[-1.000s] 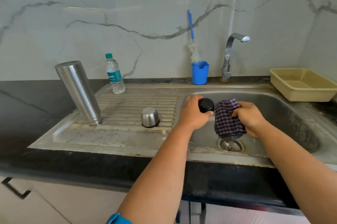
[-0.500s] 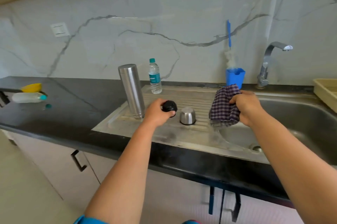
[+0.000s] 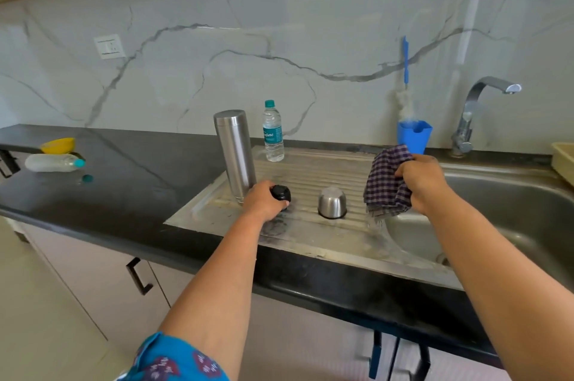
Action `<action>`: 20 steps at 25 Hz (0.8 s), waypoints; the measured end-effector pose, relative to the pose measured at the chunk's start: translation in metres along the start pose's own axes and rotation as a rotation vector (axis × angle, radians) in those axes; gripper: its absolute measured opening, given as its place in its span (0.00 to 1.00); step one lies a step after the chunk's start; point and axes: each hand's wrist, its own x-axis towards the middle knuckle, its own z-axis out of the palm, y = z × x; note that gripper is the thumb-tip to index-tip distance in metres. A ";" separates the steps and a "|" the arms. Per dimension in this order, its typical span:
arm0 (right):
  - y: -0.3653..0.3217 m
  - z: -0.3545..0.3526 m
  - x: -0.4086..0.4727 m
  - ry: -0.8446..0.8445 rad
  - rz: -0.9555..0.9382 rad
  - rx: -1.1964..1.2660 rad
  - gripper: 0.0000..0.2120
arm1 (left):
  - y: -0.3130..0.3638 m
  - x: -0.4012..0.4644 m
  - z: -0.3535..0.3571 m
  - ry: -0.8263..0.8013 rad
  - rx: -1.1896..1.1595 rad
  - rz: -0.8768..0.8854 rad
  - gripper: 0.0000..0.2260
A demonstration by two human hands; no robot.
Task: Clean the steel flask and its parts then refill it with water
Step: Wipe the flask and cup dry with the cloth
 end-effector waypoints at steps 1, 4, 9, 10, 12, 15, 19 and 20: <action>0.000 -0.002 0.000 0.001 0.007 0.012 0.15 | 0.003 -0.003 -0.001 0.018 0.067 0.006 0.29; 0.001 -0.015 -0.004 -0.016 0.064 0.111 0.15 | 0.023 -0.021 0.006 0.250 0.215 0.203 0.31; 0.005 -0.055 -0.008 -0.199 0.212 0.394 0.09 | 0.067 -0.039 0.054 0.115 0.181 0.275 0.33; 0.006 -0.064 -0.006 -0.216 0.234 0.438 0.07 | 0.072 -0.038 0.062 0.057 0.172 0.209 0.36; 0.010 -0.083 0.000 -0.213 0.253 0.455 0.06 | 0.078 -0.035 0.070 -0.010 0.114 0.106 0.38; 0.013 -0.109 0.013 -0.098 0.226 0.268 0.09 | 0.083 -0.030 0.076 -0.015 0.041 0.023 0.32; 0.018 -0.135 0.028 0.045 0.097 -0.134 0.13 | 0.104 -0.032 0.081 0.047 -0.181 0.047 0.27; 0.021 -0.143 0.032 0.043 0.128 -0.169 0.14 | 0.116 -0.034 0.086 0.036 -0.280 0.063 0.25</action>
